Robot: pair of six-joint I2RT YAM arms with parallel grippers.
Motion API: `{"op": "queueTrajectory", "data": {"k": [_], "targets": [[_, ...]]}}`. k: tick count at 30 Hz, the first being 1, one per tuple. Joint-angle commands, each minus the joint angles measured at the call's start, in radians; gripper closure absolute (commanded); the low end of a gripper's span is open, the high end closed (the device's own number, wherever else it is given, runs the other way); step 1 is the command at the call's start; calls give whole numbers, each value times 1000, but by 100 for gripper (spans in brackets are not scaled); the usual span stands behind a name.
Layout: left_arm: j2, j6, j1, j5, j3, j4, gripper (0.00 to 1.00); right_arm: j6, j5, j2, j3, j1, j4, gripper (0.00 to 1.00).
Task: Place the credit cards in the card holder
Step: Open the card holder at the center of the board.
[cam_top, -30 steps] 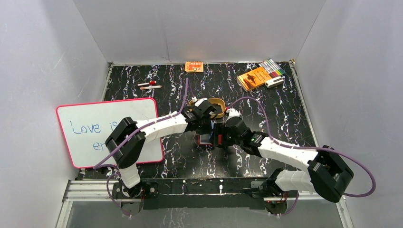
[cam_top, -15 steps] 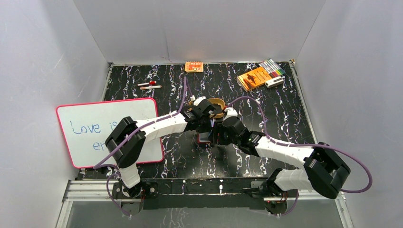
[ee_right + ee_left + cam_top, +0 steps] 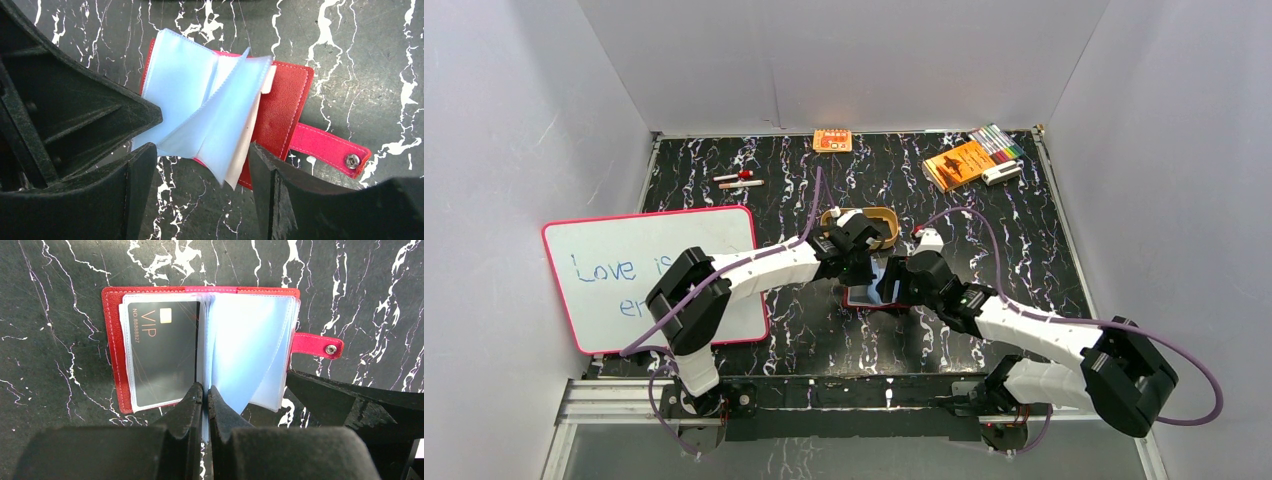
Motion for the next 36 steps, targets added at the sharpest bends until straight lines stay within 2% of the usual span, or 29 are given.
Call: {"op": "queueTrajectory", "data": {"k": [1, 7, 11, 14, 21, 26, 29, 33, 36], "targets": [[-41, -2, -3, 14, -12, -23, 100, -9, 8, -14, -7, 0, 39, 23], [-45, -7, -2, 20, -20, -15, 100, 8, -11, 51, 14, 0, 72, 22], [-50, -12, -2, 27, -31, -6, 100, 42, -19, 108, 29, -12, 63, 27], [-55, -14, -2, 33, -39, 0, 100, 62, -41, 131, 22, -30, 68, 35], [-66, -9, 0, 28, -54, 4, 100, 75, -65, 123, -6, -54, 71, 70], [-69, -1, 6, 29, -57, 3, 100, 80, -83, 104, -49, -70, 71, 88], [-84, 10, 12, 41, -64, 25, 92, 85, -105, 92, -78, -81, 88, 86], [-108, 35, 17, 94, -90, 107, 71, 86, -127, 83, -97, -91, 105, 76], [-92, 55, 17, 116, -76, 125, 67, 80, -137, 81, -98, -95, 118, 69]]}}
